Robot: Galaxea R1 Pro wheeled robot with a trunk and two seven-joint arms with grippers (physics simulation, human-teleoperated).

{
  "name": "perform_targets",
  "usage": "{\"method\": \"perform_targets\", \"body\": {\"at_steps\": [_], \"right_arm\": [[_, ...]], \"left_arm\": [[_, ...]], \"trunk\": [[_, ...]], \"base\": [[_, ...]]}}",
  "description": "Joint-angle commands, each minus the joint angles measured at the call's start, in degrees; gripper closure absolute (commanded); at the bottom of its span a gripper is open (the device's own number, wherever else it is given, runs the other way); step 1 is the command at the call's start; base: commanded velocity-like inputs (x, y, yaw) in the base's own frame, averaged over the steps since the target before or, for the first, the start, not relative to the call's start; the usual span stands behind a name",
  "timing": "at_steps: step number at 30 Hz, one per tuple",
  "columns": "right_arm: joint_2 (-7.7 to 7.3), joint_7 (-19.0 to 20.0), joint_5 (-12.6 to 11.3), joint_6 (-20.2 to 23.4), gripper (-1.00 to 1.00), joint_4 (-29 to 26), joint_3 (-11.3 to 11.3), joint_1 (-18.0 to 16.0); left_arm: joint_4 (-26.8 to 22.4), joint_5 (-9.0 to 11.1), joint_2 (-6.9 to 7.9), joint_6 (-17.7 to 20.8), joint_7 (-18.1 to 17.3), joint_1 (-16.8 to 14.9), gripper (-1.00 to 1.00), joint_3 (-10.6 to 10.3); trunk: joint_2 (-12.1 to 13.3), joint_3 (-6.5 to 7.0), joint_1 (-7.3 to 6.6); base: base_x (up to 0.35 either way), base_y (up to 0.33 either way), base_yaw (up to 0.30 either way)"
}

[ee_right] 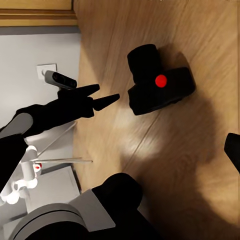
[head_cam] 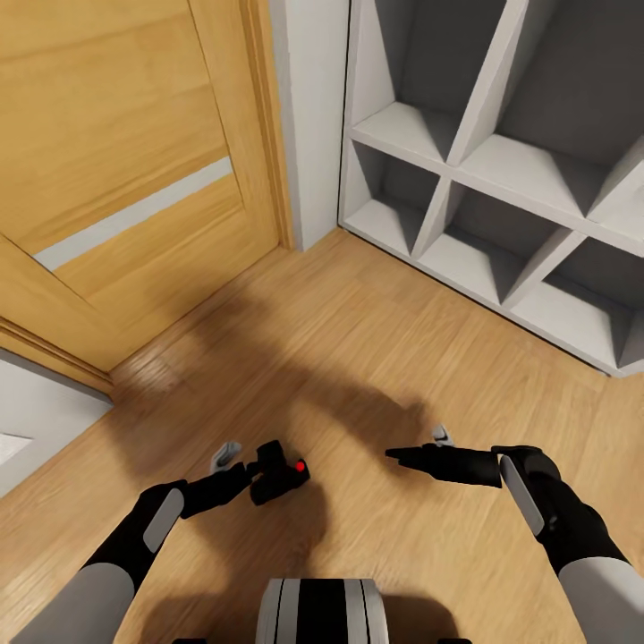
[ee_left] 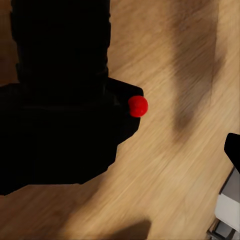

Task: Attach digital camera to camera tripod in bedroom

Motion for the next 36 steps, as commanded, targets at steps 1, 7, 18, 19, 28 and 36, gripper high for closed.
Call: {"method": "perform_targets", "body": {"at_steps": [1,7,18,19,28,36], "right_arm": [[0.01,0.16,0.04,0.21,-1.0,0.0,-0.08,-0.02],[-0.05,0.1,-0.23,0.21,-1.0,-0.01,-0.19,-0.02],[-0.06,-0.1,-0.36,-5.86,-1.0,0.58,-0.28,-0.02],[-0.06,-0.11,-0.37,-6.23,-1.0,0.6,-0.29,-0.02],[-0.13,-0.1,-0.4,-7.83,-1.0,0.9,-0.3,-0.02],[-0.06,-0.06,-0.43,-7.88,-1.0,1.03,-0.26,-0.02]], "left_arm": [[0.02,0.18,-0.01,0.36,-0.02,-0.02,-1.0,0.14],[-0.52,-0.59,0.0,-0.09,0.42,-0.02,-1.0,-0.63],[-7.79,-22.33,0.79,-4.3,2.16,-0.02,-1.0,-8.4],[-8.38,-23.91,0.79,-4.84,2.26,-0.02,-1.0,-8.47],[-12.55,-36.29,1.01,-7.53,2.71,-0.02,-1.0,-8.76],[-12.26,-46.22,0.56,-7.64,2.74,-0.02,-1.0,-9.22]], "trunk": [[-0.01,-0.03,-0.01],[-0.01,-0.03,-0.01],[-0.01,-0.03,-0.01],[-0.01,-0.03,-0.01],[-0.01,-0.03,-0.01],[-0.01,-0.03,-0.01]], "base": [[-0.003,0.002,0.0],[-0.001,0.0,0.0],[0.0,0.0,0.0],[0.0,0.0,0.0],[0.0,0.0,0.0],[0.0,0.0,0.0]]}}
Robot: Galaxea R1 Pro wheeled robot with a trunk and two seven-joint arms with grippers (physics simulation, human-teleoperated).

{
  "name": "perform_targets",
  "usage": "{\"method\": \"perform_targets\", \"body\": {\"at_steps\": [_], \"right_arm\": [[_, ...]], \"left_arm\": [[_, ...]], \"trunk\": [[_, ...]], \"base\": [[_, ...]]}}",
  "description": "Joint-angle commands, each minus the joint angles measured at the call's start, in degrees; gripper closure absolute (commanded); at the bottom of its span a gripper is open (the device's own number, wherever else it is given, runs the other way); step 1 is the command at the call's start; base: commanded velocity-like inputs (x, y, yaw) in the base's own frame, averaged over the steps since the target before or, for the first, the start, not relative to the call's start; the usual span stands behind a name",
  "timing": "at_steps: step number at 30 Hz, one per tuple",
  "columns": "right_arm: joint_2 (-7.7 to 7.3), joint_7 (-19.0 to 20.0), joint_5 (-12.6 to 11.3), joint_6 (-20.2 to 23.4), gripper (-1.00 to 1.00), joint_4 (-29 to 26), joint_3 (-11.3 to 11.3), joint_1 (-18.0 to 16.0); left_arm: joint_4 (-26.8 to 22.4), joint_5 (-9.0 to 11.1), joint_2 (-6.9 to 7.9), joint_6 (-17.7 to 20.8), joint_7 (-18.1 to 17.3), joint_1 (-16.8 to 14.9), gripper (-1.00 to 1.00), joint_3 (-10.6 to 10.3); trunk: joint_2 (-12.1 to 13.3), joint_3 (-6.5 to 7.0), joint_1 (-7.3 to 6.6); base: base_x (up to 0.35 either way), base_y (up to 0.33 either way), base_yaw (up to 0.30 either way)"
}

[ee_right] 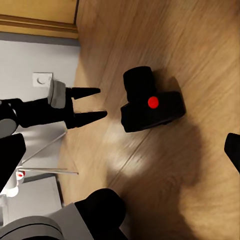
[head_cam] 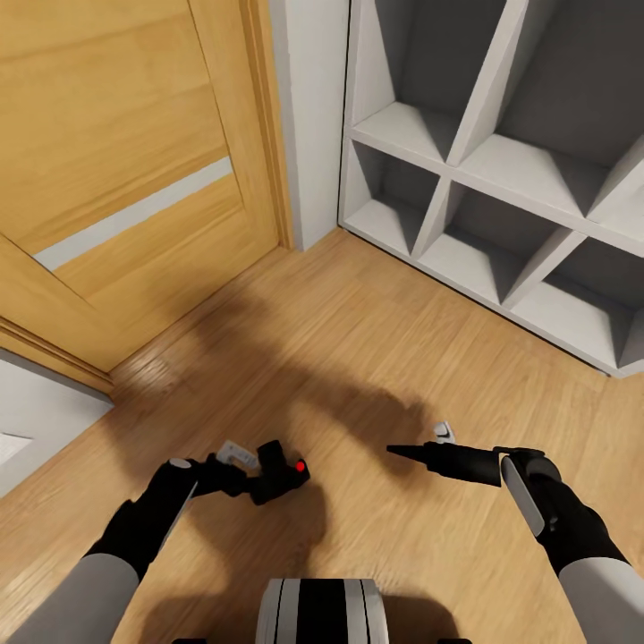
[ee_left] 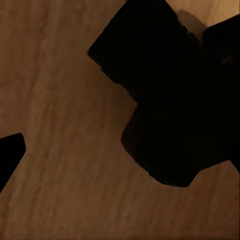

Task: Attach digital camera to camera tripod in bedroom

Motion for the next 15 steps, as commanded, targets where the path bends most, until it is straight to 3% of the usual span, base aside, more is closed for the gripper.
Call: {"method": "perform_targets", "body": {"at_steps": [1,4,8,9,10,15], "right_arm": [[0.0,0.08,-0.11,0.29,-1.0,0.0,-0.02,-0.02],[0.0,0.03,-0.09,0.28,-1.0,0.01,0.01,-0.02],[0.0,-0.19,-0.08,0.28,-1.0,0.01,0.0,-0.01],[0.02,-0.49,-0.07,0.28,-1.0,0.01,0.0,-0.02],[0.06,-0.53,-0.07,0.28,-1.0,0.01,0.01,-0.02],[0.21,-0.91,-0.07,0.25,-1.0,0.01,0.02,-0.02]], "left_arm": [[0.04,-1.44,-0.09,0.06,-0.33,-0.01,-1.0,-0.09],[1.28,-4.09,-0.55,-1.51,-0.33,-0.01,-1.0,-0.2],[3.91,-5.05,-0.73,-5.17,-0.3,-0.01,-1.0,-0.26],[8.5,-5.59,-0.79,-10.76,-0.21,-0.01,-1.0,-0.28],[10.3,-5.73,-0.79,-12.58,-0.07,-0.01,-1.0,-0.28],[16.09,-6.8,-0.8,-17.66,1.96,-0.01,-1.0,-0.31]], "trunk": [[-0.01,-0.04,-0.01],[-0.01,-0.04,-0.01],[-0.01,-0.04,-0.01],[-0.01,-0.04,-0.01],[-0.01,-0.04,-0.01],[-0.01,-0.04,-0.01]], "base": [[0.0,0.0,0.0],[0.0,0.0,0.0],[0.0,0.0,0.0],[0.0,0.0,0.0],[0.0,0.0,0.0],[0.0,0.0,0.0]]}}
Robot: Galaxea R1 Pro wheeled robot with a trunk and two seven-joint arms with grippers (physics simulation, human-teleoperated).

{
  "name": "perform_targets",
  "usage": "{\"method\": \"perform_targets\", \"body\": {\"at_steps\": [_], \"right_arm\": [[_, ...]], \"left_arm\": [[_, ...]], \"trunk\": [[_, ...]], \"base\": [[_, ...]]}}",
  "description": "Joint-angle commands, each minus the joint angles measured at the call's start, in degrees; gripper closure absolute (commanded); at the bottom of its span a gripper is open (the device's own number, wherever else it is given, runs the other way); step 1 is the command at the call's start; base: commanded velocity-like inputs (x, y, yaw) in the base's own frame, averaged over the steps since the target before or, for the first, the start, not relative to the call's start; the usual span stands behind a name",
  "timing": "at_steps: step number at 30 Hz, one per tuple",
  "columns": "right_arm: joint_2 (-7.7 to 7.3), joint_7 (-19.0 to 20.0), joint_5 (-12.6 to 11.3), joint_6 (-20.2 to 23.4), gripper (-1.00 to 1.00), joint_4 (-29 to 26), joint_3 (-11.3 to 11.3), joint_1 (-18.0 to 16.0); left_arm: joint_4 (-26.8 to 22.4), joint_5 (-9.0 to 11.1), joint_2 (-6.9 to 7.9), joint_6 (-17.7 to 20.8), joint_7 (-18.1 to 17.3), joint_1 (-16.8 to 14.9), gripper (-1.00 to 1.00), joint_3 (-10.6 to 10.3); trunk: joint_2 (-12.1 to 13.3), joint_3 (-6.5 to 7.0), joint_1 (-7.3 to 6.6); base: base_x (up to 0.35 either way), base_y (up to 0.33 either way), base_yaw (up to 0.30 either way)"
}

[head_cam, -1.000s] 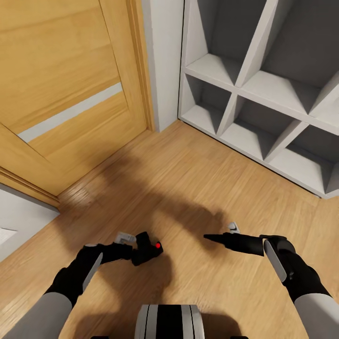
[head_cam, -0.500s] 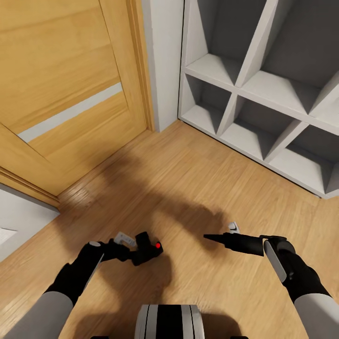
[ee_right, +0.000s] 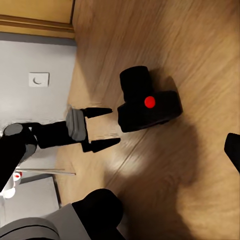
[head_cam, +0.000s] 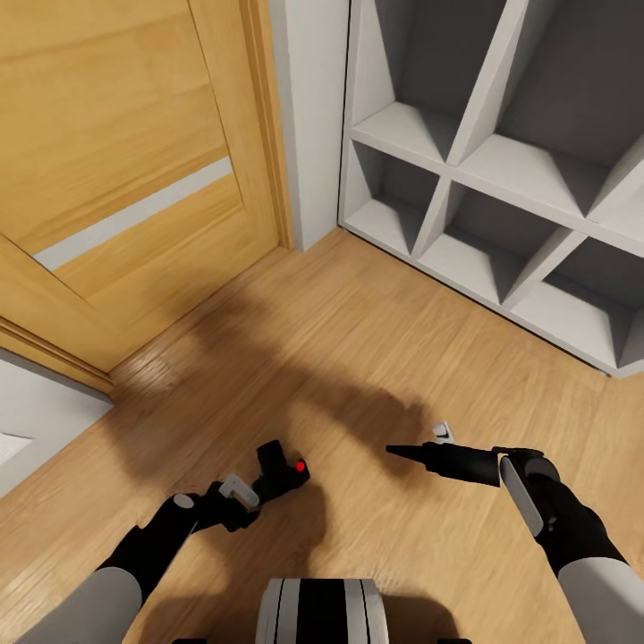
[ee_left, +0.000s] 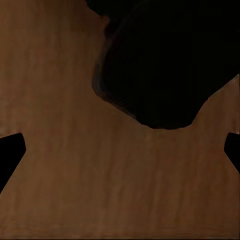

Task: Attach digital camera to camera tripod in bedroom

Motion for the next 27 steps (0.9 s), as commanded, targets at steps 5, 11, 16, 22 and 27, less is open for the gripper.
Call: {"method": "perform_targets", "body": {"at_steps": [5,11,16,22,27], "right_arm": [[0.04,-1.38,-0.12,-0.18,-1.0,0.0,-0.03,-0.01],[0.11,-3.25,-0.14,-0.8,-1.0,0.0,-0.03,-0.02],[0.16,-4.68,1.21,-2.15,-1.0,1.31,0.14,-0.03],[-0.43,-5.24,2.76,-3.45,-1.0,1.93,-0.02,-0.1],[-0.55,-4.13,3.34,-3.03,-1.0,0.41,0.02,-0.11]], "left_arm": [[6.03,-2.47,0.03,-4.03,1.8,-0.01,-1.0,-0.12],[9.09,-3.33,0.09,-6.8,2.19,-0.01,-1.0,-0.12],[9.98,-2.14,0.15,-8.34,3.54,-0.01,-1.0,-1.42],[8.36,-1.52,0.1,-7.68,2.87,-0.01,-1.0,-1.39],[6.75,-1.04,0.11,-6.27,1.48,-0.01,-1.0,0.23]], "trunk": [[-0.01,-0.03,-0.01],[-0.01,-0.03,-0.01],[-0.01,-0.03,-0.01],[-0.01,-0.03,-0.01],[-0.01,-0.03,-0.01]], "base": [[0.0,0.0,0.0],[0.0,0.0,0.0],[0.0,0.0,0.0],[0.0,0.0,0.0],[0.0,0.0,0.0]]}}
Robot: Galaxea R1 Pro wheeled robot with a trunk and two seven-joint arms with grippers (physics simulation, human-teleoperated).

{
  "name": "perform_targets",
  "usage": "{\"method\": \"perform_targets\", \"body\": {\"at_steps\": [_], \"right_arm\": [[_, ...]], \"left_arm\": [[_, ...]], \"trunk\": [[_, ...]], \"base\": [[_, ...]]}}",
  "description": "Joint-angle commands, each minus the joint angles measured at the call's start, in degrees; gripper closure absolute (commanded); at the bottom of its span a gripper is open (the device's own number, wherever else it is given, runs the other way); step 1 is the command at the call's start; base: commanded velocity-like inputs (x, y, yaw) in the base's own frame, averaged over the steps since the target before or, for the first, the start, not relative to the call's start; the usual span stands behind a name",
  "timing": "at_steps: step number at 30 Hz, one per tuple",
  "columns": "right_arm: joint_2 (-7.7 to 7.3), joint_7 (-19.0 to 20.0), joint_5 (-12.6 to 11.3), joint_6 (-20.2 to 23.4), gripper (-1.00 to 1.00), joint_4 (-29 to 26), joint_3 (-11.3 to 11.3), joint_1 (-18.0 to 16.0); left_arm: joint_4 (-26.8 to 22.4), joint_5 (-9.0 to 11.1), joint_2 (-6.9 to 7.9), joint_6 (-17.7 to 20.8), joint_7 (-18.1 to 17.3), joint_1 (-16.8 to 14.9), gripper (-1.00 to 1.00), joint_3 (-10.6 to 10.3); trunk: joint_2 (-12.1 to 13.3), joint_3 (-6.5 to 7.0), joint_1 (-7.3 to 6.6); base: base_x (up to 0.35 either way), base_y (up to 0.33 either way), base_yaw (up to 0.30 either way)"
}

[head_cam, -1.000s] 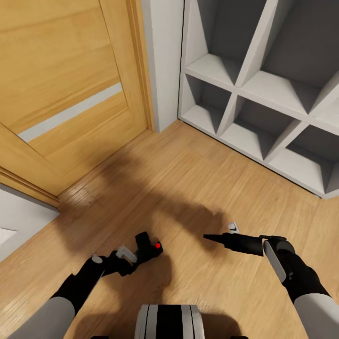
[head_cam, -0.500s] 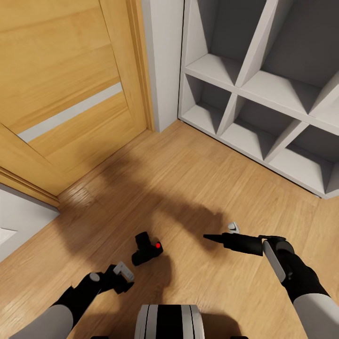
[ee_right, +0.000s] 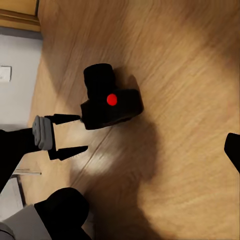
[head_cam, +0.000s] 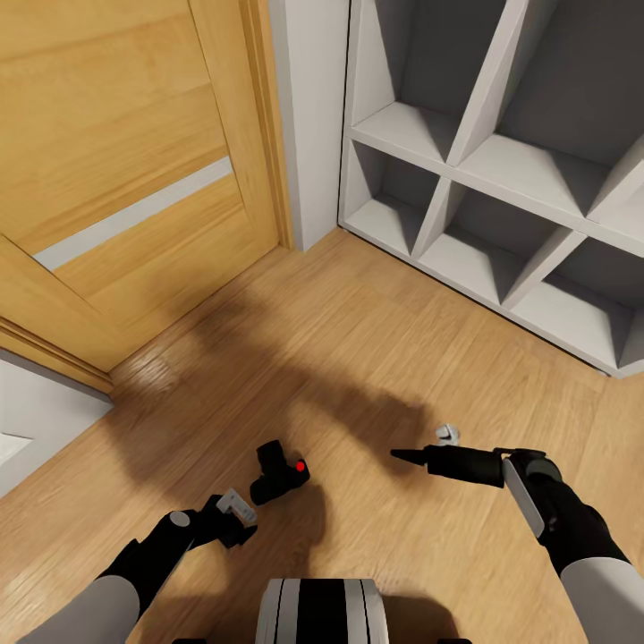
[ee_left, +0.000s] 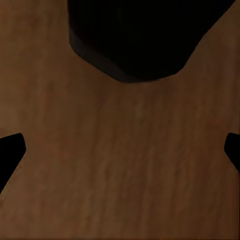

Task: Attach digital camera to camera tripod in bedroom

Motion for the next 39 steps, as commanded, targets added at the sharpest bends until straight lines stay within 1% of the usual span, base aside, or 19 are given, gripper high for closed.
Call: {"method": "perform_targets", "body": {"at_steps": [1,5,17,27,39], "right_arm": [[-0.01,0.11,-0.11,0.32,-1.0,-0.04,-0.03,-0.02],[-0.07,-0.08,-0.02,0.38,-1.0,-0.15,-0.02,-0.02],[-0.17,-0.15,-0.18,0.46,-1.0,0.41,-0.08,-0.02],[-0.16,-0.31,-0.17,0.38,-1.0,2.24,-0.08,-0.02],[-0.19,-0.33,-0.17,0.33,-1.0,2.29,-0.17,-0.02]], "left_arm": [[-0.49,-0.25,0.03,0.32,-0.21,0.01,-1.0,0.24],[-1.4,-0.14,0.0,0.46,-0.33,0.01,-1.0,1.48],[-1.35,-0.25,-0.06,0.43,-0.35,0.01,-1.0,1.5],[-1.62,-0.25,0.03,0.36,-0.27,0.01,-1.0,1.5],[-1.51,-0.19,0.17,0.33,-0.26,0.01,-1.0,1.5]], "trunk": [[-0.01,-0.03,-0.01],[-0.01,-0.03,-0.01],[-0.01,-0.03,-0.01],[-0.01,-0.03,-0.01],[-0.01,-0.03,-0.01]], "base": [[0.0,0.0,0.0],[-0.144,0.02,0.0],[-0.269,0.085,-0.026],[-0.038,0.01,-0.25],[0.0,0.0,-0.279]]}}
